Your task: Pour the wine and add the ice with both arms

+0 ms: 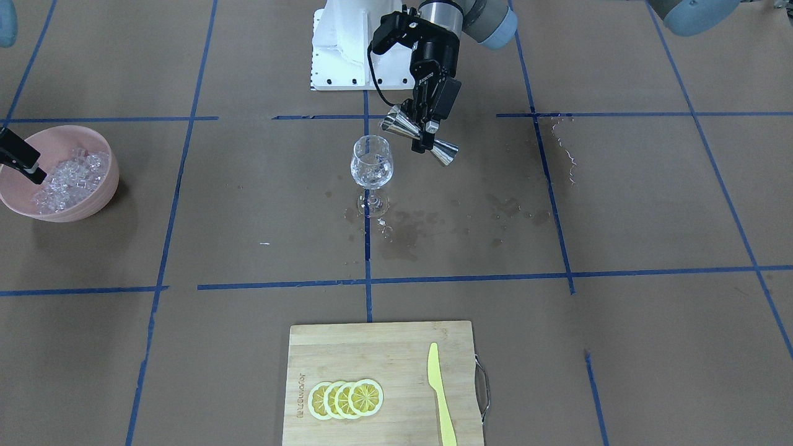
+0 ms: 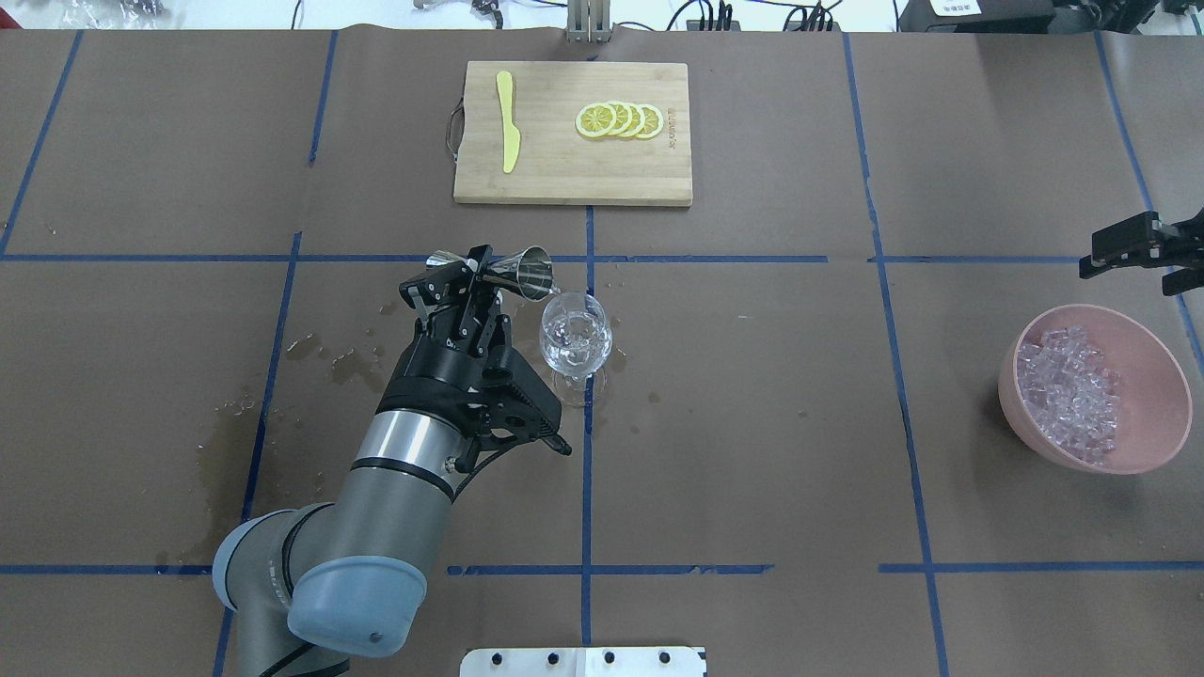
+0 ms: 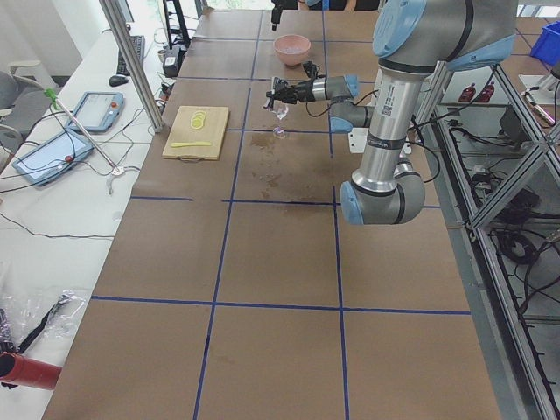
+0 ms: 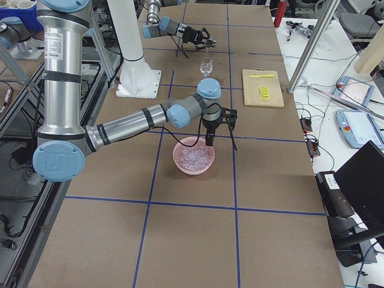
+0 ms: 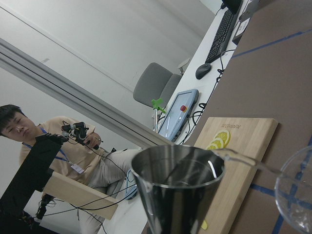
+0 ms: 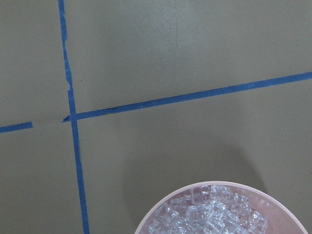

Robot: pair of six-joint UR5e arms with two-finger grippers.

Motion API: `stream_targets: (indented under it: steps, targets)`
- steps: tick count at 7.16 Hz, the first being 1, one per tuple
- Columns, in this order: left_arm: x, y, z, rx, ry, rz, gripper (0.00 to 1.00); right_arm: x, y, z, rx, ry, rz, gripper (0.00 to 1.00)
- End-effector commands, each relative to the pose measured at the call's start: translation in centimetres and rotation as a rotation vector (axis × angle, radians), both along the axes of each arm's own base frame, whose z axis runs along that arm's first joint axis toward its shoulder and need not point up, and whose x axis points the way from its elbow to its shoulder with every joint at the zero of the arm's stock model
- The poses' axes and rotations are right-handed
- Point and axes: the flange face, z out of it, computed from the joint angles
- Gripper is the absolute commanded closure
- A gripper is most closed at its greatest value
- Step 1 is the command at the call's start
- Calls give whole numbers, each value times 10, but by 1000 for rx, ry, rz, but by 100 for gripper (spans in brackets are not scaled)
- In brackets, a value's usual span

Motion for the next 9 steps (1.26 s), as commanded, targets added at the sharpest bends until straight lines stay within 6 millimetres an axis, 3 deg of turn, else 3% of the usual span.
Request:
stream_targets:
  steps: [1,9]
  targets:
    - [-1,0,-2,29,-84,0,100,0,0,2,-5,0,0,0]
    - [0,4,-6,111,-359,-48,100,-1,0,2,-5,0,-2,0]
